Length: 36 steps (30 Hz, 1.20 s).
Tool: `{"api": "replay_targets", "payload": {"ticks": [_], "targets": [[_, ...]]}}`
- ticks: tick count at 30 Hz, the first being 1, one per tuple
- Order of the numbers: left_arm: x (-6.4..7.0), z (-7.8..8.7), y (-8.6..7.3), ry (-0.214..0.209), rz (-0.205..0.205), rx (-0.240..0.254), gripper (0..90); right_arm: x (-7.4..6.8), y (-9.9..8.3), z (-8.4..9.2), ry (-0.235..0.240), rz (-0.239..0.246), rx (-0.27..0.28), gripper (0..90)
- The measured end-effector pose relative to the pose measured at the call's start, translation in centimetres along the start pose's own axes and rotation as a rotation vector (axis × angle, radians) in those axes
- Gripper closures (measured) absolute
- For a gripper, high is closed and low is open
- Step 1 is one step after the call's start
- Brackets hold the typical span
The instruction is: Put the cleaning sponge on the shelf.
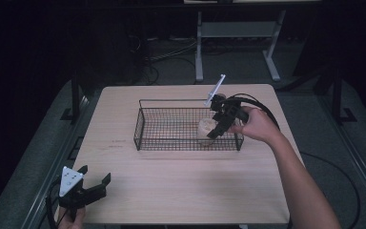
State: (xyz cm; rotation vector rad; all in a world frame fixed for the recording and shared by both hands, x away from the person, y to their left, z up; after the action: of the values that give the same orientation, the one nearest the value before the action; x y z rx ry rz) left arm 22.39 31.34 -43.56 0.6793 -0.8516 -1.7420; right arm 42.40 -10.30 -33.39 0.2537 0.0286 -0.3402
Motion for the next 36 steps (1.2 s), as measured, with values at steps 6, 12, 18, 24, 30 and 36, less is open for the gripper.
{"api": "replay_targets", "payload": {"ticks": [6,12,18,24,30,36], "targets": [[0.0,0.0,0.0,0.000,0.002,-0.001,13.8,-0.8,0.2,-0.1,-0.001,0.018,0.003,17.5],[0.1,-0.1,0.0,-0.001,-0.004,-0.005,13.8,-1.5,0.1,-0.6,0.006,0.026,0.000,16.9],[0.1,-0.1,0.0,-0.002,-0.005,-0.007,13.8,-2.3,0.2,-0.9,0.029,0.051,0.013,16.9],[0.1,-0.1,0.0,-0.001,-0.005,-0.007,13.8,-3.1,0.3,-1.4,0.043,0.057,0.014,16.8],[0.1,-0.1,0.0,-0.002,-0.005,-0.007,13.8,-3.6,0.2,-2.2,0.043,0.061,0.002,16.7],[0.1,-0.1,0.0,0.000,-0.006,-0.007,13.8,-3.9,-0.3,-2.5,0.039,0.058,0.008,16.7]]}}
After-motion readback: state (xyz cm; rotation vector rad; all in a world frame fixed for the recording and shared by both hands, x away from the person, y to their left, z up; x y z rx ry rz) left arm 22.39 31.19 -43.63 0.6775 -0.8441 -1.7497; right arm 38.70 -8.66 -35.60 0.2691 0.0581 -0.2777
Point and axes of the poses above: each handheld gripper's, and its own axes: z roughly backward along the jaws, y roughly out of its top, x roughly to its right, the point moved 2 cm from there along -z, roughly forward along the jaws, and after that the axes turned 9 degrees about -x, right-handed, at the moved point
